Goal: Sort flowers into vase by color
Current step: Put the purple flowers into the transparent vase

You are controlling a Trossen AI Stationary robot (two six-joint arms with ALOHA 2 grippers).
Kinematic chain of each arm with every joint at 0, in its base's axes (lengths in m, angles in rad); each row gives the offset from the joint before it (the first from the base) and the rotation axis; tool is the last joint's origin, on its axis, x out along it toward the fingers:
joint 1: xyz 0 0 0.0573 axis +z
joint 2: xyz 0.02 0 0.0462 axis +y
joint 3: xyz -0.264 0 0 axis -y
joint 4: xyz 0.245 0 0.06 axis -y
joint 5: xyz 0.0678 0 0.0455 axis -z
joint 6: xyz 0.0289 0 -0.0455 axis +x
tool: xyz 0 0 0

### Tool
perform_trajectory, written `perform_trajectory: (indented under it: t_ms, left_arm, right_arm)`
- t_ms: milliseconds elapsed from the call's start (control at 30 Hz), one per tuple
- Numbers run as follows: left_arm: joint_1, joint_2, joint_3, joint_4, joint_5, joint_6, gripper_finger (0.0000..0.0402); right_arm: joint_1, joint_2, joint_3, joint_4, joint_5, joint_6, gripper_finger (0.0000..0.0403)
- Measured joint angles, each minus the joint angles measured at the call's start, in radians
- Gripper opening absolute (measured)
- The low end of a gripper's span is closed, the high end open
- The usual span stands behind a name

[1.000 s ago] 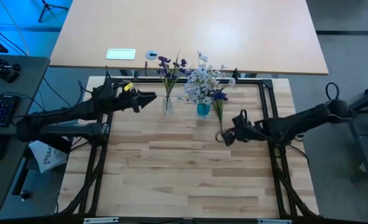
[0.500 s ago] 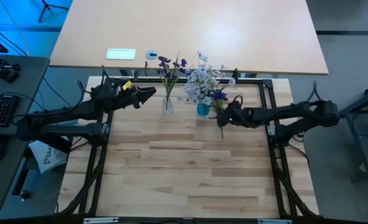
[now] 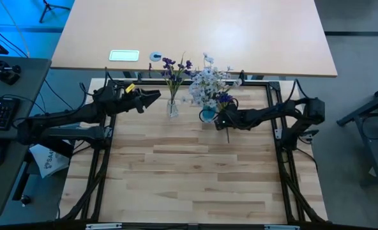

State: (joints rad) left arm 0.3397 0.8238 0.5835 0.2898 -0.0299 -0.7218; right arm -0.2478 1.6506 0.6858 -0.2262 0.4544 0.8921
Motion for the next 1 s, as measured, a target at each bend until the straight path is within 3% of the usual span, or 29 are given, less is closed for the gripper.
perform_trajectory:
  t_ms: [100, 267, 333, 533, 733, 867, 1000]
  left_arm:
    - [0.0, -0.012, 0.0, -0.004, 0.0, 0.013, 0.0202]
    - [0.002, -0.062, 0.0, -0.003, 0.0, 0.071, 0.0202]
    - [0.009, -0.089, 0.0, -0.003, 0.0, 0.082, 0.0202]
    - [0.023, -0.191, 0.0, -0.022, 0.0, 0.142, 0.0202]
    - [0.023, -0.266, 0.0, -0.062, -0.009, 0.167, 0.0202]
    - [0.021, -0.272, 0.0, -0.061, -0.01, 0.168, 0.0202]
    - [0.003, -0.27, 0.0, -0.058, -0.003, 0.212, 0.0202]
  right_arm:
    - [0.001, 0.007, 0.001, -0.043, 0.012, 0.026, 0.0218]
    - [0.0, -0.045, -0.002, -0.196, 0.001, -0.016, 0.0061]
    - [-0.001, -0.091, -0.009, -0.265, -0.018, -0.083, 0.0019]
    - [0.021, -0.285, -0.056, -0.552, -0.027, -0.057, 0.001]
    - [0.2, -0.54, -0.162, -0.617, -0.154, 0.132, 0.0005]
    - [0.407, -0.623, -0.18, -0.491, -0.201, 0.269, 0.0004]
    - [0.588, -0.597, -0.177, -0.11, -0.201, 0.279, 0.0003]
